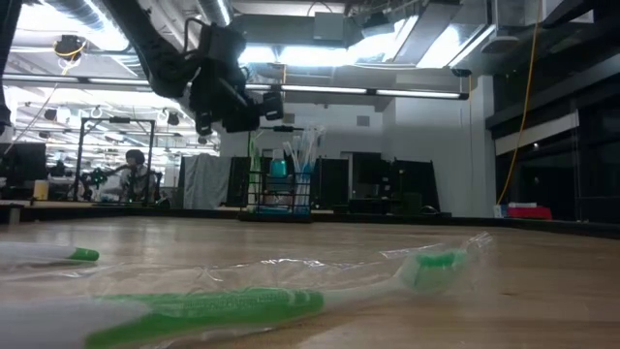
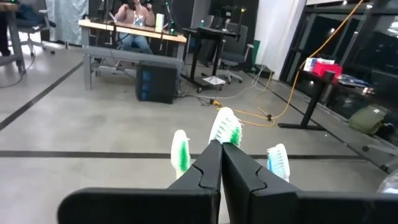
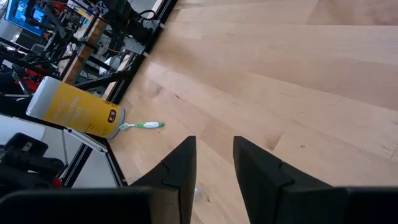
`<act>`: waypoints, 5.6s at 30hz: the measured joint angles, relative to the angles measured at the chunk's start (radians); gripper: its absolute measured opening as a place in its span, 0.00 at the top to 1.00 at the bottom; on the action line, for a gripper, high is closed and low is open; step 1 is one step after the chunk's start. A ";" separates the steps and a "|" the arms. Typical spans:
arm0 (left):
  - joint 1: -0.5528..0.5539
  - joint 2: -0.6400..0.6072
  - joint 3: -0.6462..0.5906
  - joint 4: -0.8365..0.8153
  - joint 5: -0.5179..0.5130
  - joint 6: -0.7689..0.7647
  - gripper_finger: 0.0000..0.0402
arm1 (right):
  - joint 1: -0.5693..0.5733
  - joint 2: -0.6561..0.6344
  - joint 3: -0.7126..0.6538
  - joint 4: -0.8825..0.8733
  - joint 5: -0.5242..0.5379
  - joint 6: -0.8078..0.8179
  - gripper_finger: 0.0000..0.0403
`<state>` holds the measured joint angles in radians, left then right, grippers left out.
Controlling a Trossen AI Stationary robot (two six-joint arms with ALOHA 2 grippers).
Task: Pick & Place toothbrushing station
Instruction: Put the green toothbrush into the wire organizer
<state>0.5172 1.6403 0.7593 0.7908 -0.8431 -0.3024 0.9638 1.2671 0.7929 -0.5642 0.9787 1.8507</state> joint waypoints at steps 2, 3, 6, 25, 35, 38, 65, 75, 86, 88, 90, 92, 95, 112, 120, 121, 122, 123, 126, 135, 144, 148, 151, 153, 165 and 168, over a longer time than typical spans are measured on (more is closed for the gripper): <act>-0.001 0.006 0.000 0.003 -0.011 -0.013 1.00 | 0.000 0.000 0.000 0.000 0.000 0.000 0.73; -0.001 0.008 0.000 0.005 -0.016 -0.017 1.00 | 0.000 0.000 0.000 0.001 0.000 0.000 0.73; -0.001 0.016 0.000 0.002 -0.018 -0.029 1.00 | 0.000 0.000 0.000 0.001 0.000 0.000 0.73; 0.027 0.019 0.000 -0.060 0.036 -0.100 0.97 | 0.000 0.000 0.000 0.002 0.000 0.000 0.73; -0.014 -0.011 0.000 0.017 0.004 0.010 0.77 | 0.000 0.000 0.000 0.011 0.005 -0.007 0.73; -0.031 -0.053 0.000 0.021 -0.043 0.073 0.71 | 0.000 0.000 0.000 0.010 0.005 -0.017 0.73; -1.007 -0.456 0.001 -1.323 0.375 -1.001 0.78 | 0.079 0.066 0.000 0.284 0.079 -0.196 0.73; -1.043 -0.198 0.072 -0.953 0.594 -0.792 0.78 | 0.068 0.066 0.000 0.329 -0.027 -0.289 0.73; -0.912 0.177 0.380 -1.040 0.764 -0.502 0.75 | 0.069 0.066 0.000 0.384 0.008 -0.289 0.73; -0.910 0.236 0.419 -1.035 0.804 -0.475 0.76 | 0.074 0.066 0.000 0.410 0.017 -0.306 0.73; -0.913 0.275 0.467 -1.022 0.834 -0.434 0.77 | 0.084 0.066 0.000 0.449 0.042 -0.330 0.73; -0.922 0.299 0.521 -1.020 0.838 -0.398 0.77 | 0.096 0.066 0.000 0.486 0.064 -0.357 0.73; -0.930 0.331 0.578 -1.029 0.829 -0.361 0.75 | 0.109 0.066 0.000 0.514 0.077 -0.382 0.73; -0.915 0.483 0.724 -0.995 0.838 -0.393 0.67 | 0.217 0.068 0.000 0.499 0.079 -0.370 0.73; -0.925 0.544 0.785 -1.004 0.865 -0.402 0.67 | 0.243 0.068 0.000 0.467 0.084 -0.316 0.73; -0.926 0.551 0.786 -1.002 0.869 -0.412 0.67 | 0.243 0.068 0.000 0.467 0.084 -0.314 0.73; -0.926 0.559 0.787 -1.000 0.873 -0.418 0.67 | 0.243 0.068 0.000 0.464 0.083 -0.314 0.73; -0.926 0.567 0.786 -1.010 0.873 -0.418 0.67 | 0.243 0.068 0.000 0.459 0.081 -0.314 0.73; -0.925 0.587 0.786 -1.005 0.872 -0.418 0.67 | 0.247 0.068 0.000 0.451 0.080 -0.314 0.73; -0.896 0.601 0.788 -1.010 0.757 -0.484 0.79 | 0.257 0.068 0.000 0.382 0.088 -0.285 0.73; -0.836 0.556 0.780 -1.041 0.516 -0.524 0.99 | 0.257 0.068 0.000 0.321 0.165 -0.266 0.73; -0.770 0.476 0.782 -1.041 0.339 -0.498 0.99 | 0.264 0.068 -0.002 0.209 0.252 -0.198 0.74; -0.713 0.395 0.782 -1.060 0.198 -0.432 0.99 | 0.281 0.068 -0.034 0.121 0.361 -0.082 0.76; -0.673 0.327 0.780 -1.057 0.111 -0.374 0.99 | 0.294 0.068 -0.072 0.095 0.388 -0.011 0.78; -0.451 -0.176 0.359 -0.662 0.172 -0.011 1.00 | 0.324 -0.256 -0.301 0.151 0.129 -0.336 0.75; -0.405 -0.248 0.292 -0.532 0.188 0.099 1.00 | 0.326 -0.429 -0.411 0.239 0.147 -0.489 0.75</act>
<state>0.1120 1.3926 1.0516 0.2592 -0.6549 -0.2033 1.2896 0.8382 0.3824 -0.3253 1.1255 1.3619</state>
